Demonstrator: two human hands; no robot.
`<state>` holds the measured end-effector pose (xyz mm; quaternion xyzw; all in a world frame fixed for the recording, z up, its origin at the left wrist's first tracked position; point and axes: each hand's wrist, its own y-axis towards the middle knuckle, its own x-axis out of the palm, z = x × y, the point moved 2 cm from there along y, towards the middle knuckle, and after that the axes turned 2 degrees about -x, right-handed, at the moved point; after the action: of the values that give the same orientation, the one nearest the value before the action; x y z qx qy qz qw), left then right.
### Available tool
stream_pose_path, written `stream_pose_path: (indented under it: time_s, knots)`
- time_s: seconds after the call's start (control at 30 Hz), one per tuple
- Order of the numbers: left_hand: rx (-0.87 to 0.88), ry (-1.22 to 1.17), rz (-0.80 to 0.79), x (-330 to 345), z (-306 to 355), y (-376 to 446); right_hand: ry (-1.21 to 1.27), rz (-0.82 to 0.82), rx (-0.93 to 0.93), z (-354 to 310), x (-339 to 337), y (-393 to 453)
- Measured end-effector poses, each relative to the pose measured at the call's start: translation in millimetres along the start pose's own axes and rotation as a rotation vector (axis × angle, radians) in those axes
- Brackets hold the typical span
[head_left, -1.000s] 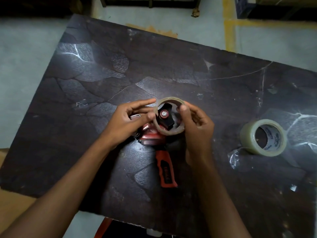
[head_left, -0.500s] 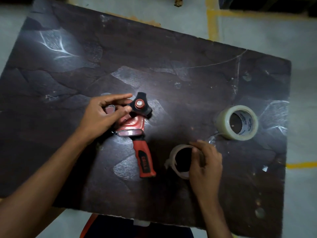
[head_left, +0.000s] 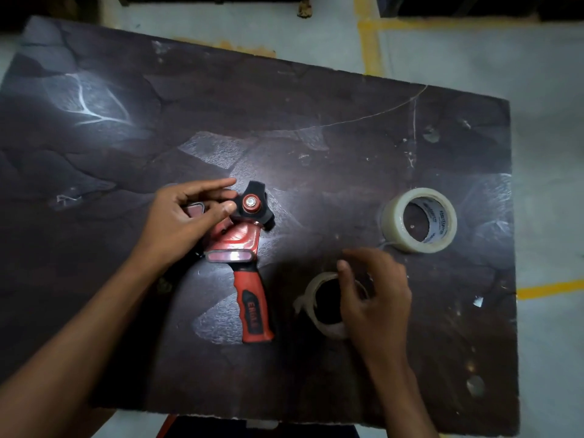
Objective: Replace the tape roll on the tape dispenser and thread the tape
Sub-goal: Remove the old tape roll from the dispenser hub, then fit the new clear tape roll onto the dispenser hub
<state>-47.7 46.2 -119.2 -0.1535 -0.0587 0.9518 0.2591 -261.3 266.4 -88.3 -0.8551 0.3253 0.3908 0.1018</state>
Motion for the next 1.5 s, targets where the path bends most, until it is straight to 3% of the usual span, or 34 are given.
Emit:
stream_pose_path:
  time_s: [0.07,0.2,0.37,0.53,1.17,1.5]
  knots:
    - [0.010,-0.001,-0.004,4.8,0.2,4.7,-0.008,0.158,0.042,5.4,-15.2,10.3]
    - [0.032,0.014,-0.013,8.5,2.4,11.2,0.086,0.381,0.334,36.0,-39.2,42.0]
    - [0.032,0.042,-0.010,11.4,3.9,12.9,0.193,0.275,0.566,60.9,-44.4,75.9]
    - [0.030,0.059,-0.018,10.4,4.0,14.4,0.196,0.218,0.540,69.6,-28.5,86.5]
    - [0.015,-0.013,-0.018,12.8,5.1,19.0,0.213,0.071,0.326,-2.5,6.6,112.4]
    - [0.020,-0.068,0.008,10.0,4.5,18.5,0.280,-0.148,0.155,-57.3,27.4,111.2]
